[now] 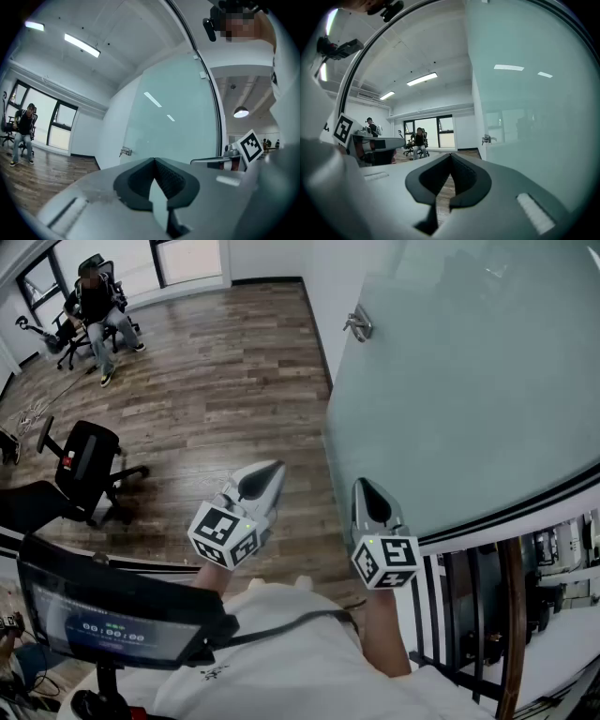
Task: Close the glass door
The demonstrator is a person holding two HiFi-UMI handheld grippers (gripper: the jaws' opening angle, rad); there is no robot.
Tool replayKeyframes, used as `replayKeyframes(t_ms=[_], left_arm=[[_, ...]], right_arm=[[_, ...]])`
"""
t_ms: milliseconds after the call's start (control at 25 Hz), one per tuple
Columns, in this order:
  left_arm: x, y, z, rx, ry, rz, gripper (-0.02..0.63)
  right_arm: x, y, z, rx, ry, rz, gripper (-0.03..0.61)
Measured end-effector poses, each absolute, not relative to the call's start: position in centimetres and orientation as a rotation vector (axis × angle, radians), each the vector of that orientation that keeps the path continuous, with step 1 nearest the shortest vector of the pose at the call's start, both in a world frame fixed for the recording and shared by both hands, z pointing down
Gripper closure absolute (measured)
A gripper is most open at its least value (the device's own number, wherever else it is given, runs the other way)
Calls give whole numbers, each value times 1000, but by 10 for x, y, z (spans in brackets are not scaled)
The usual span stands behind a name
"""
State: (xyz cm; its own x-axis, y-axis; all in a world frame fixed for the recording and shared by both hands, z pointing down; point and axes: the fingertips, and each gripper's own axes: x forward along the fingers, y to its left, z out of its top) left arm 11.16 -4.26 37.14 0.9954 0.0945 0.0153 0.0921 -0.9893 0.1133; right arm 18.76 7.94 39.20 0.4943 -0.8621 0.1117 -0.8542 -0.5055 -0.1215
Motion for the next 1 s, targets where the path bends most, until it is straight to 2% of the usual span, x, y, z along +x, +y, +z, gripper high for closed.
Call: replayKeyframes(t_ms=[1000], left_arm=[[148,17,395,3032,76,104,612]], right_arm=[[226,136,430,-2555,1640,-363,569]])
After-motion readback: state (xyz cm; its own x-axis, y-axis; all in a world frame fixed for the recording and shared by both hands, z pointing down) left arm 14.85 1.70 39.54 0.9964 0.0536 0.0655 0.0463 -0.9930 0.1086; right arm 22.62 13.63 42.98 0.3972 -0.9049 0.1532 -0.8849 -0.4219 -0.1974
